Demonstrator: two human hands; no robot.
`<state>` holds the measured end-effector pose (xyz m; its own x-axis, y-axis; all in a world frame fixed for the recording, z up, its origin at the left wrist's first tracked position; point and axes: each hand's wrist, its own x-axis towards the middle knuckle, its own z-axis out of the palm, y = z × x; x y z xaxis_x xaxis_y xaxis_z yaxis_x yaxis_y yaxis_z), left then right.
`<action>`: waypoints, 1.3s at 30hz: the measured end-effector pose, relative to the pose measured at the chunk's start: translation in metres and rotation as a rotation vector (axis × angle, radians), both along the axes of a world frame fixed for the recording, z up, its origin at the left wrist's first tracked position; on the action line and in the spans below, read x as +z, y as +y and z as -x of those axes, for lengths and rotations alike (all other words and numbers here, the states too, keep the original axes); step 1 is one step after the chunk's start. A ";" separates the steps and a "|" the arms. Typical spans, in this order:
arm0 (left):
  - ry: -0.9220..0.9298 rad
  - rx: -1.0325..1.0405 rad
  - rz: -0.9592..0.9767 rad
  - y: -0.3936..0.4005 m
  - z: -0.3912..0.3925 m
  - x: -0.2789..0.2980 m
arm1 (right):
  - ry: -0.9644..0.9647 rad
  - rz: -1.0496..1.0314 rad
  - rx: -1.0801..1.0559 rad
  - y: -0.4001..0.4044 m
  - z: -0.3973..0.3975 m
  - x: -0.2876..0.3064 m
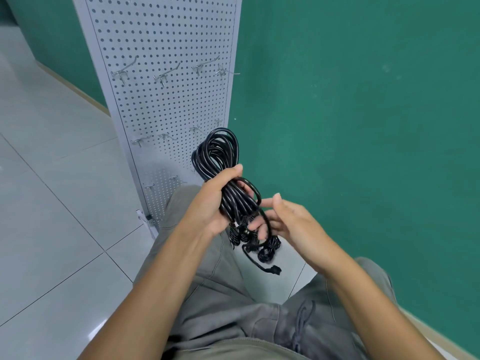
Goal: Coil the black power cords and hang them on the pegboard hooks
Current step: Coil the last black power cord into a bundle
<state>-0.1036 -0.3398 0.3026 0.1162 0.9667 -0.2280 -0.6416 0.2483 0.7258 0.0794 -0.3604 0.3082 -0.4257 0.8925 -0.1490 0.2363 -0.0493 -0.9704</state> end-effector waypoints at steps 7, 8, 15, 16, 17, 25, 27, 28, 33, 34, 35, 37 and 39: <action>0.168 0.134 0.039 0.002 -0.004 -0.006 | -0.231 -0.276 -0.106 0.012 -0.023 0.029; 0.177 0.143 0.046 0.002 -0.004 -0.007 | -0.276 -0.309 -0.132 0.013 -0.026 0.034; 0.297 0.016 -0.023 -0.002 -0.011 -0.010 | -0.631 -0.602 -0.023 0.024 -0.036 0.088; 0.293 -0.040 -0.016 -0.003 -0.011 -0.008 | -0.660 -0.632 0.000 0.025 -0.034 0.096; 0.301 -0.096 -0.010 -0.004 -0.012 -0.009 | -0.685 -0.671 0.014 0.026 -0.032 0.104; 0.352 -0.416 -0.040 -0.011 -0.026 -0.014 | -0.895 -0.857 0.110 0.046 -0.014 0.160; 0.351 -0.485 -0.029 -0.014 -0.033 -0.011 | -0.919 -0.896 0.229 0.051 -0.005 0.166; 0.347 -0.530 -0.035 -0.017 -0.036 -0.011 | -0.938 -0.903 0.276 0.054 0.001 0.167; 0.316 -0.755 -0.097 -0.027 -0.049 -0.001 | -0.934 -0.820 0.511 0.068 0.030 0.167; 0.321 -0.790 -0.103 -0.029 -0.051 0.002 | -0.921 -0.790 0.553 0.070 0.035 0.165; 0.337 -0.821 -0.106 -0.031 -0.053 0.004 | -0.912 -0.757 0.593 0.073 0.040 0.163; 0.376 -0.860 -0.142 -0.036 -0.054 0.009 | -0.886 -0.659 0.668 0.079 0.045 0.156; 0.385 -0.881 -0.212 -0.039 -0.053 0.012 | -0.826 -0.507 0.723 0.087 0.044 0.146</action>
<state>-0.0502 -0.3791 0.3146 0.7692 0.5948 -0.2336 0.0005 0.3650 0.9310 0.0358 -0.2731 0.4545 -0.7923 0.5233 -0.3137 0.6099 0.6929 -0.3846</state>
